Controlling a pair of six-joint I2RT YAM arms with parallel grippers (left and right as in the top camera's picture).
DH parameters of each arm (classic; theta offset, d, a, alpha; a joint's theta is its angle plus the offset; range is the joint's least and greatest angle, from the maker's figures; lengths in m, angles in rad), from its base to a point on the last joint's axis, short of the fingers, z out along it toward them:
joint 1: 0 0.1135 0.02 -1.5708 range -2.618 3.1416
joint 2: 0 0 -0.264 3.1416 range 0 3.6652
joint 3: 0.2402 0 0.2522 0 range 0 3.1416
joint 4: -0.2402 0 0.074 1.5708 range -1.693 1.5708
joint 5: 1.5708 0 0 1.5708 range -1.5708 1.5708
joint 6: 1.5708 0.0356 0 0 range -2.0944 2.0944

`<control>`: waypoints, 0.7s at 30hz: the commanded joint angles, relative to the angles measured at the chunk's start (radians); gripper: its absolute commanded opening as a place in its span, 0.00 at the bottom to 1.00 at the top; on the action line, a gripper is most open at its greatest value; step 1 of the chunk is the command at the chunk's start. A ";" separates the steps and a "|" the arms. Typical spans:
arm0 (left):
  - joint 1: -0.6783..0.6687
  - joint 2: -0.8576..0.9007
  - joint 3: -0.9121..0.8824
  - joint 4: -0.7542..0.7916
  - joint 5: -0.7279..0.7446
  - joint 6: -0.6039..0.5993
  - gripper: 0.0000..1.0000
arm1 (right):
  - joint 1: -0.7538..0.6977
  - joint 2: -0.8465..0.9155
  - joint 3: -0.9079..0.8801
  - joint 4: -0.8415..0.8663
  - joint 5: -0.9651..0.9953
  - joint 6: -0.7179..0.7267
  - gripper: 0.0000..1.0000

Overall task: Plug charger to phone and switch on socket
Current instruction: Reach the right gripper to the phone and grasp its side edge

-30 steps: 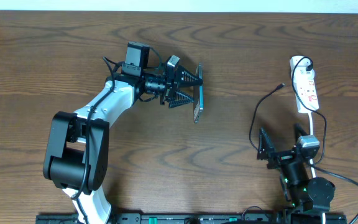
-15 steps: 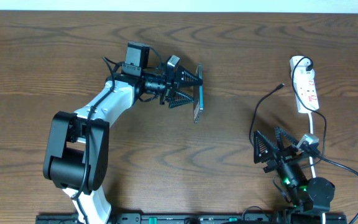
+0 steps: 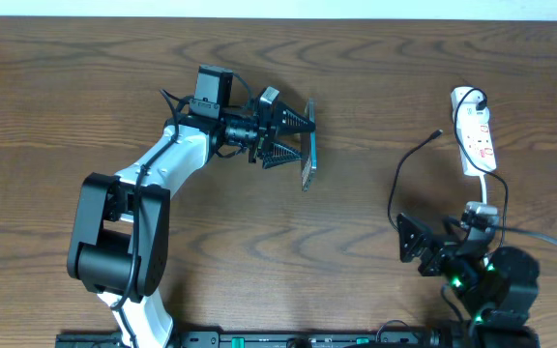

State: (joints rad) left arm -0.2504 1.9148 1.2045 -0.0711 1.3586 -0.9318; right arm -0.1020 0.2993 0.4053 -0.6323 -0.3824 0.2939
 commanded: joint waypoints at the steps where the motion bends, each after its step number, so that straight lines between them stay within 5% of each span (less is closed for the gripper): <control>1: 0.003 -0.032 -0.001 0.006 0.037 -0.103 0.57 | 0.006 0.089 0.108 -0.056 0.066 -0.087 0.99; 11: 0.003 -0.032 -0.001 0.006 0.037 -0.227 0.57 | 0.006 0.270 0.212 -0.118 -0.005 0.089 0.99; 21: 0.003 -0.032 -0.001 0.006 0.037 -0.226 0.57 | 0.006 0.275 0.212 -0.030 -0.182 0.158 0.99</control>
State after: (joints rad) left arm -0.2504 1.9148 1.2045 -0.0708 1.3590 -1.1492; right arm -0.1020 0.5755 0.5900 -0.6785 -0.5102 0.4007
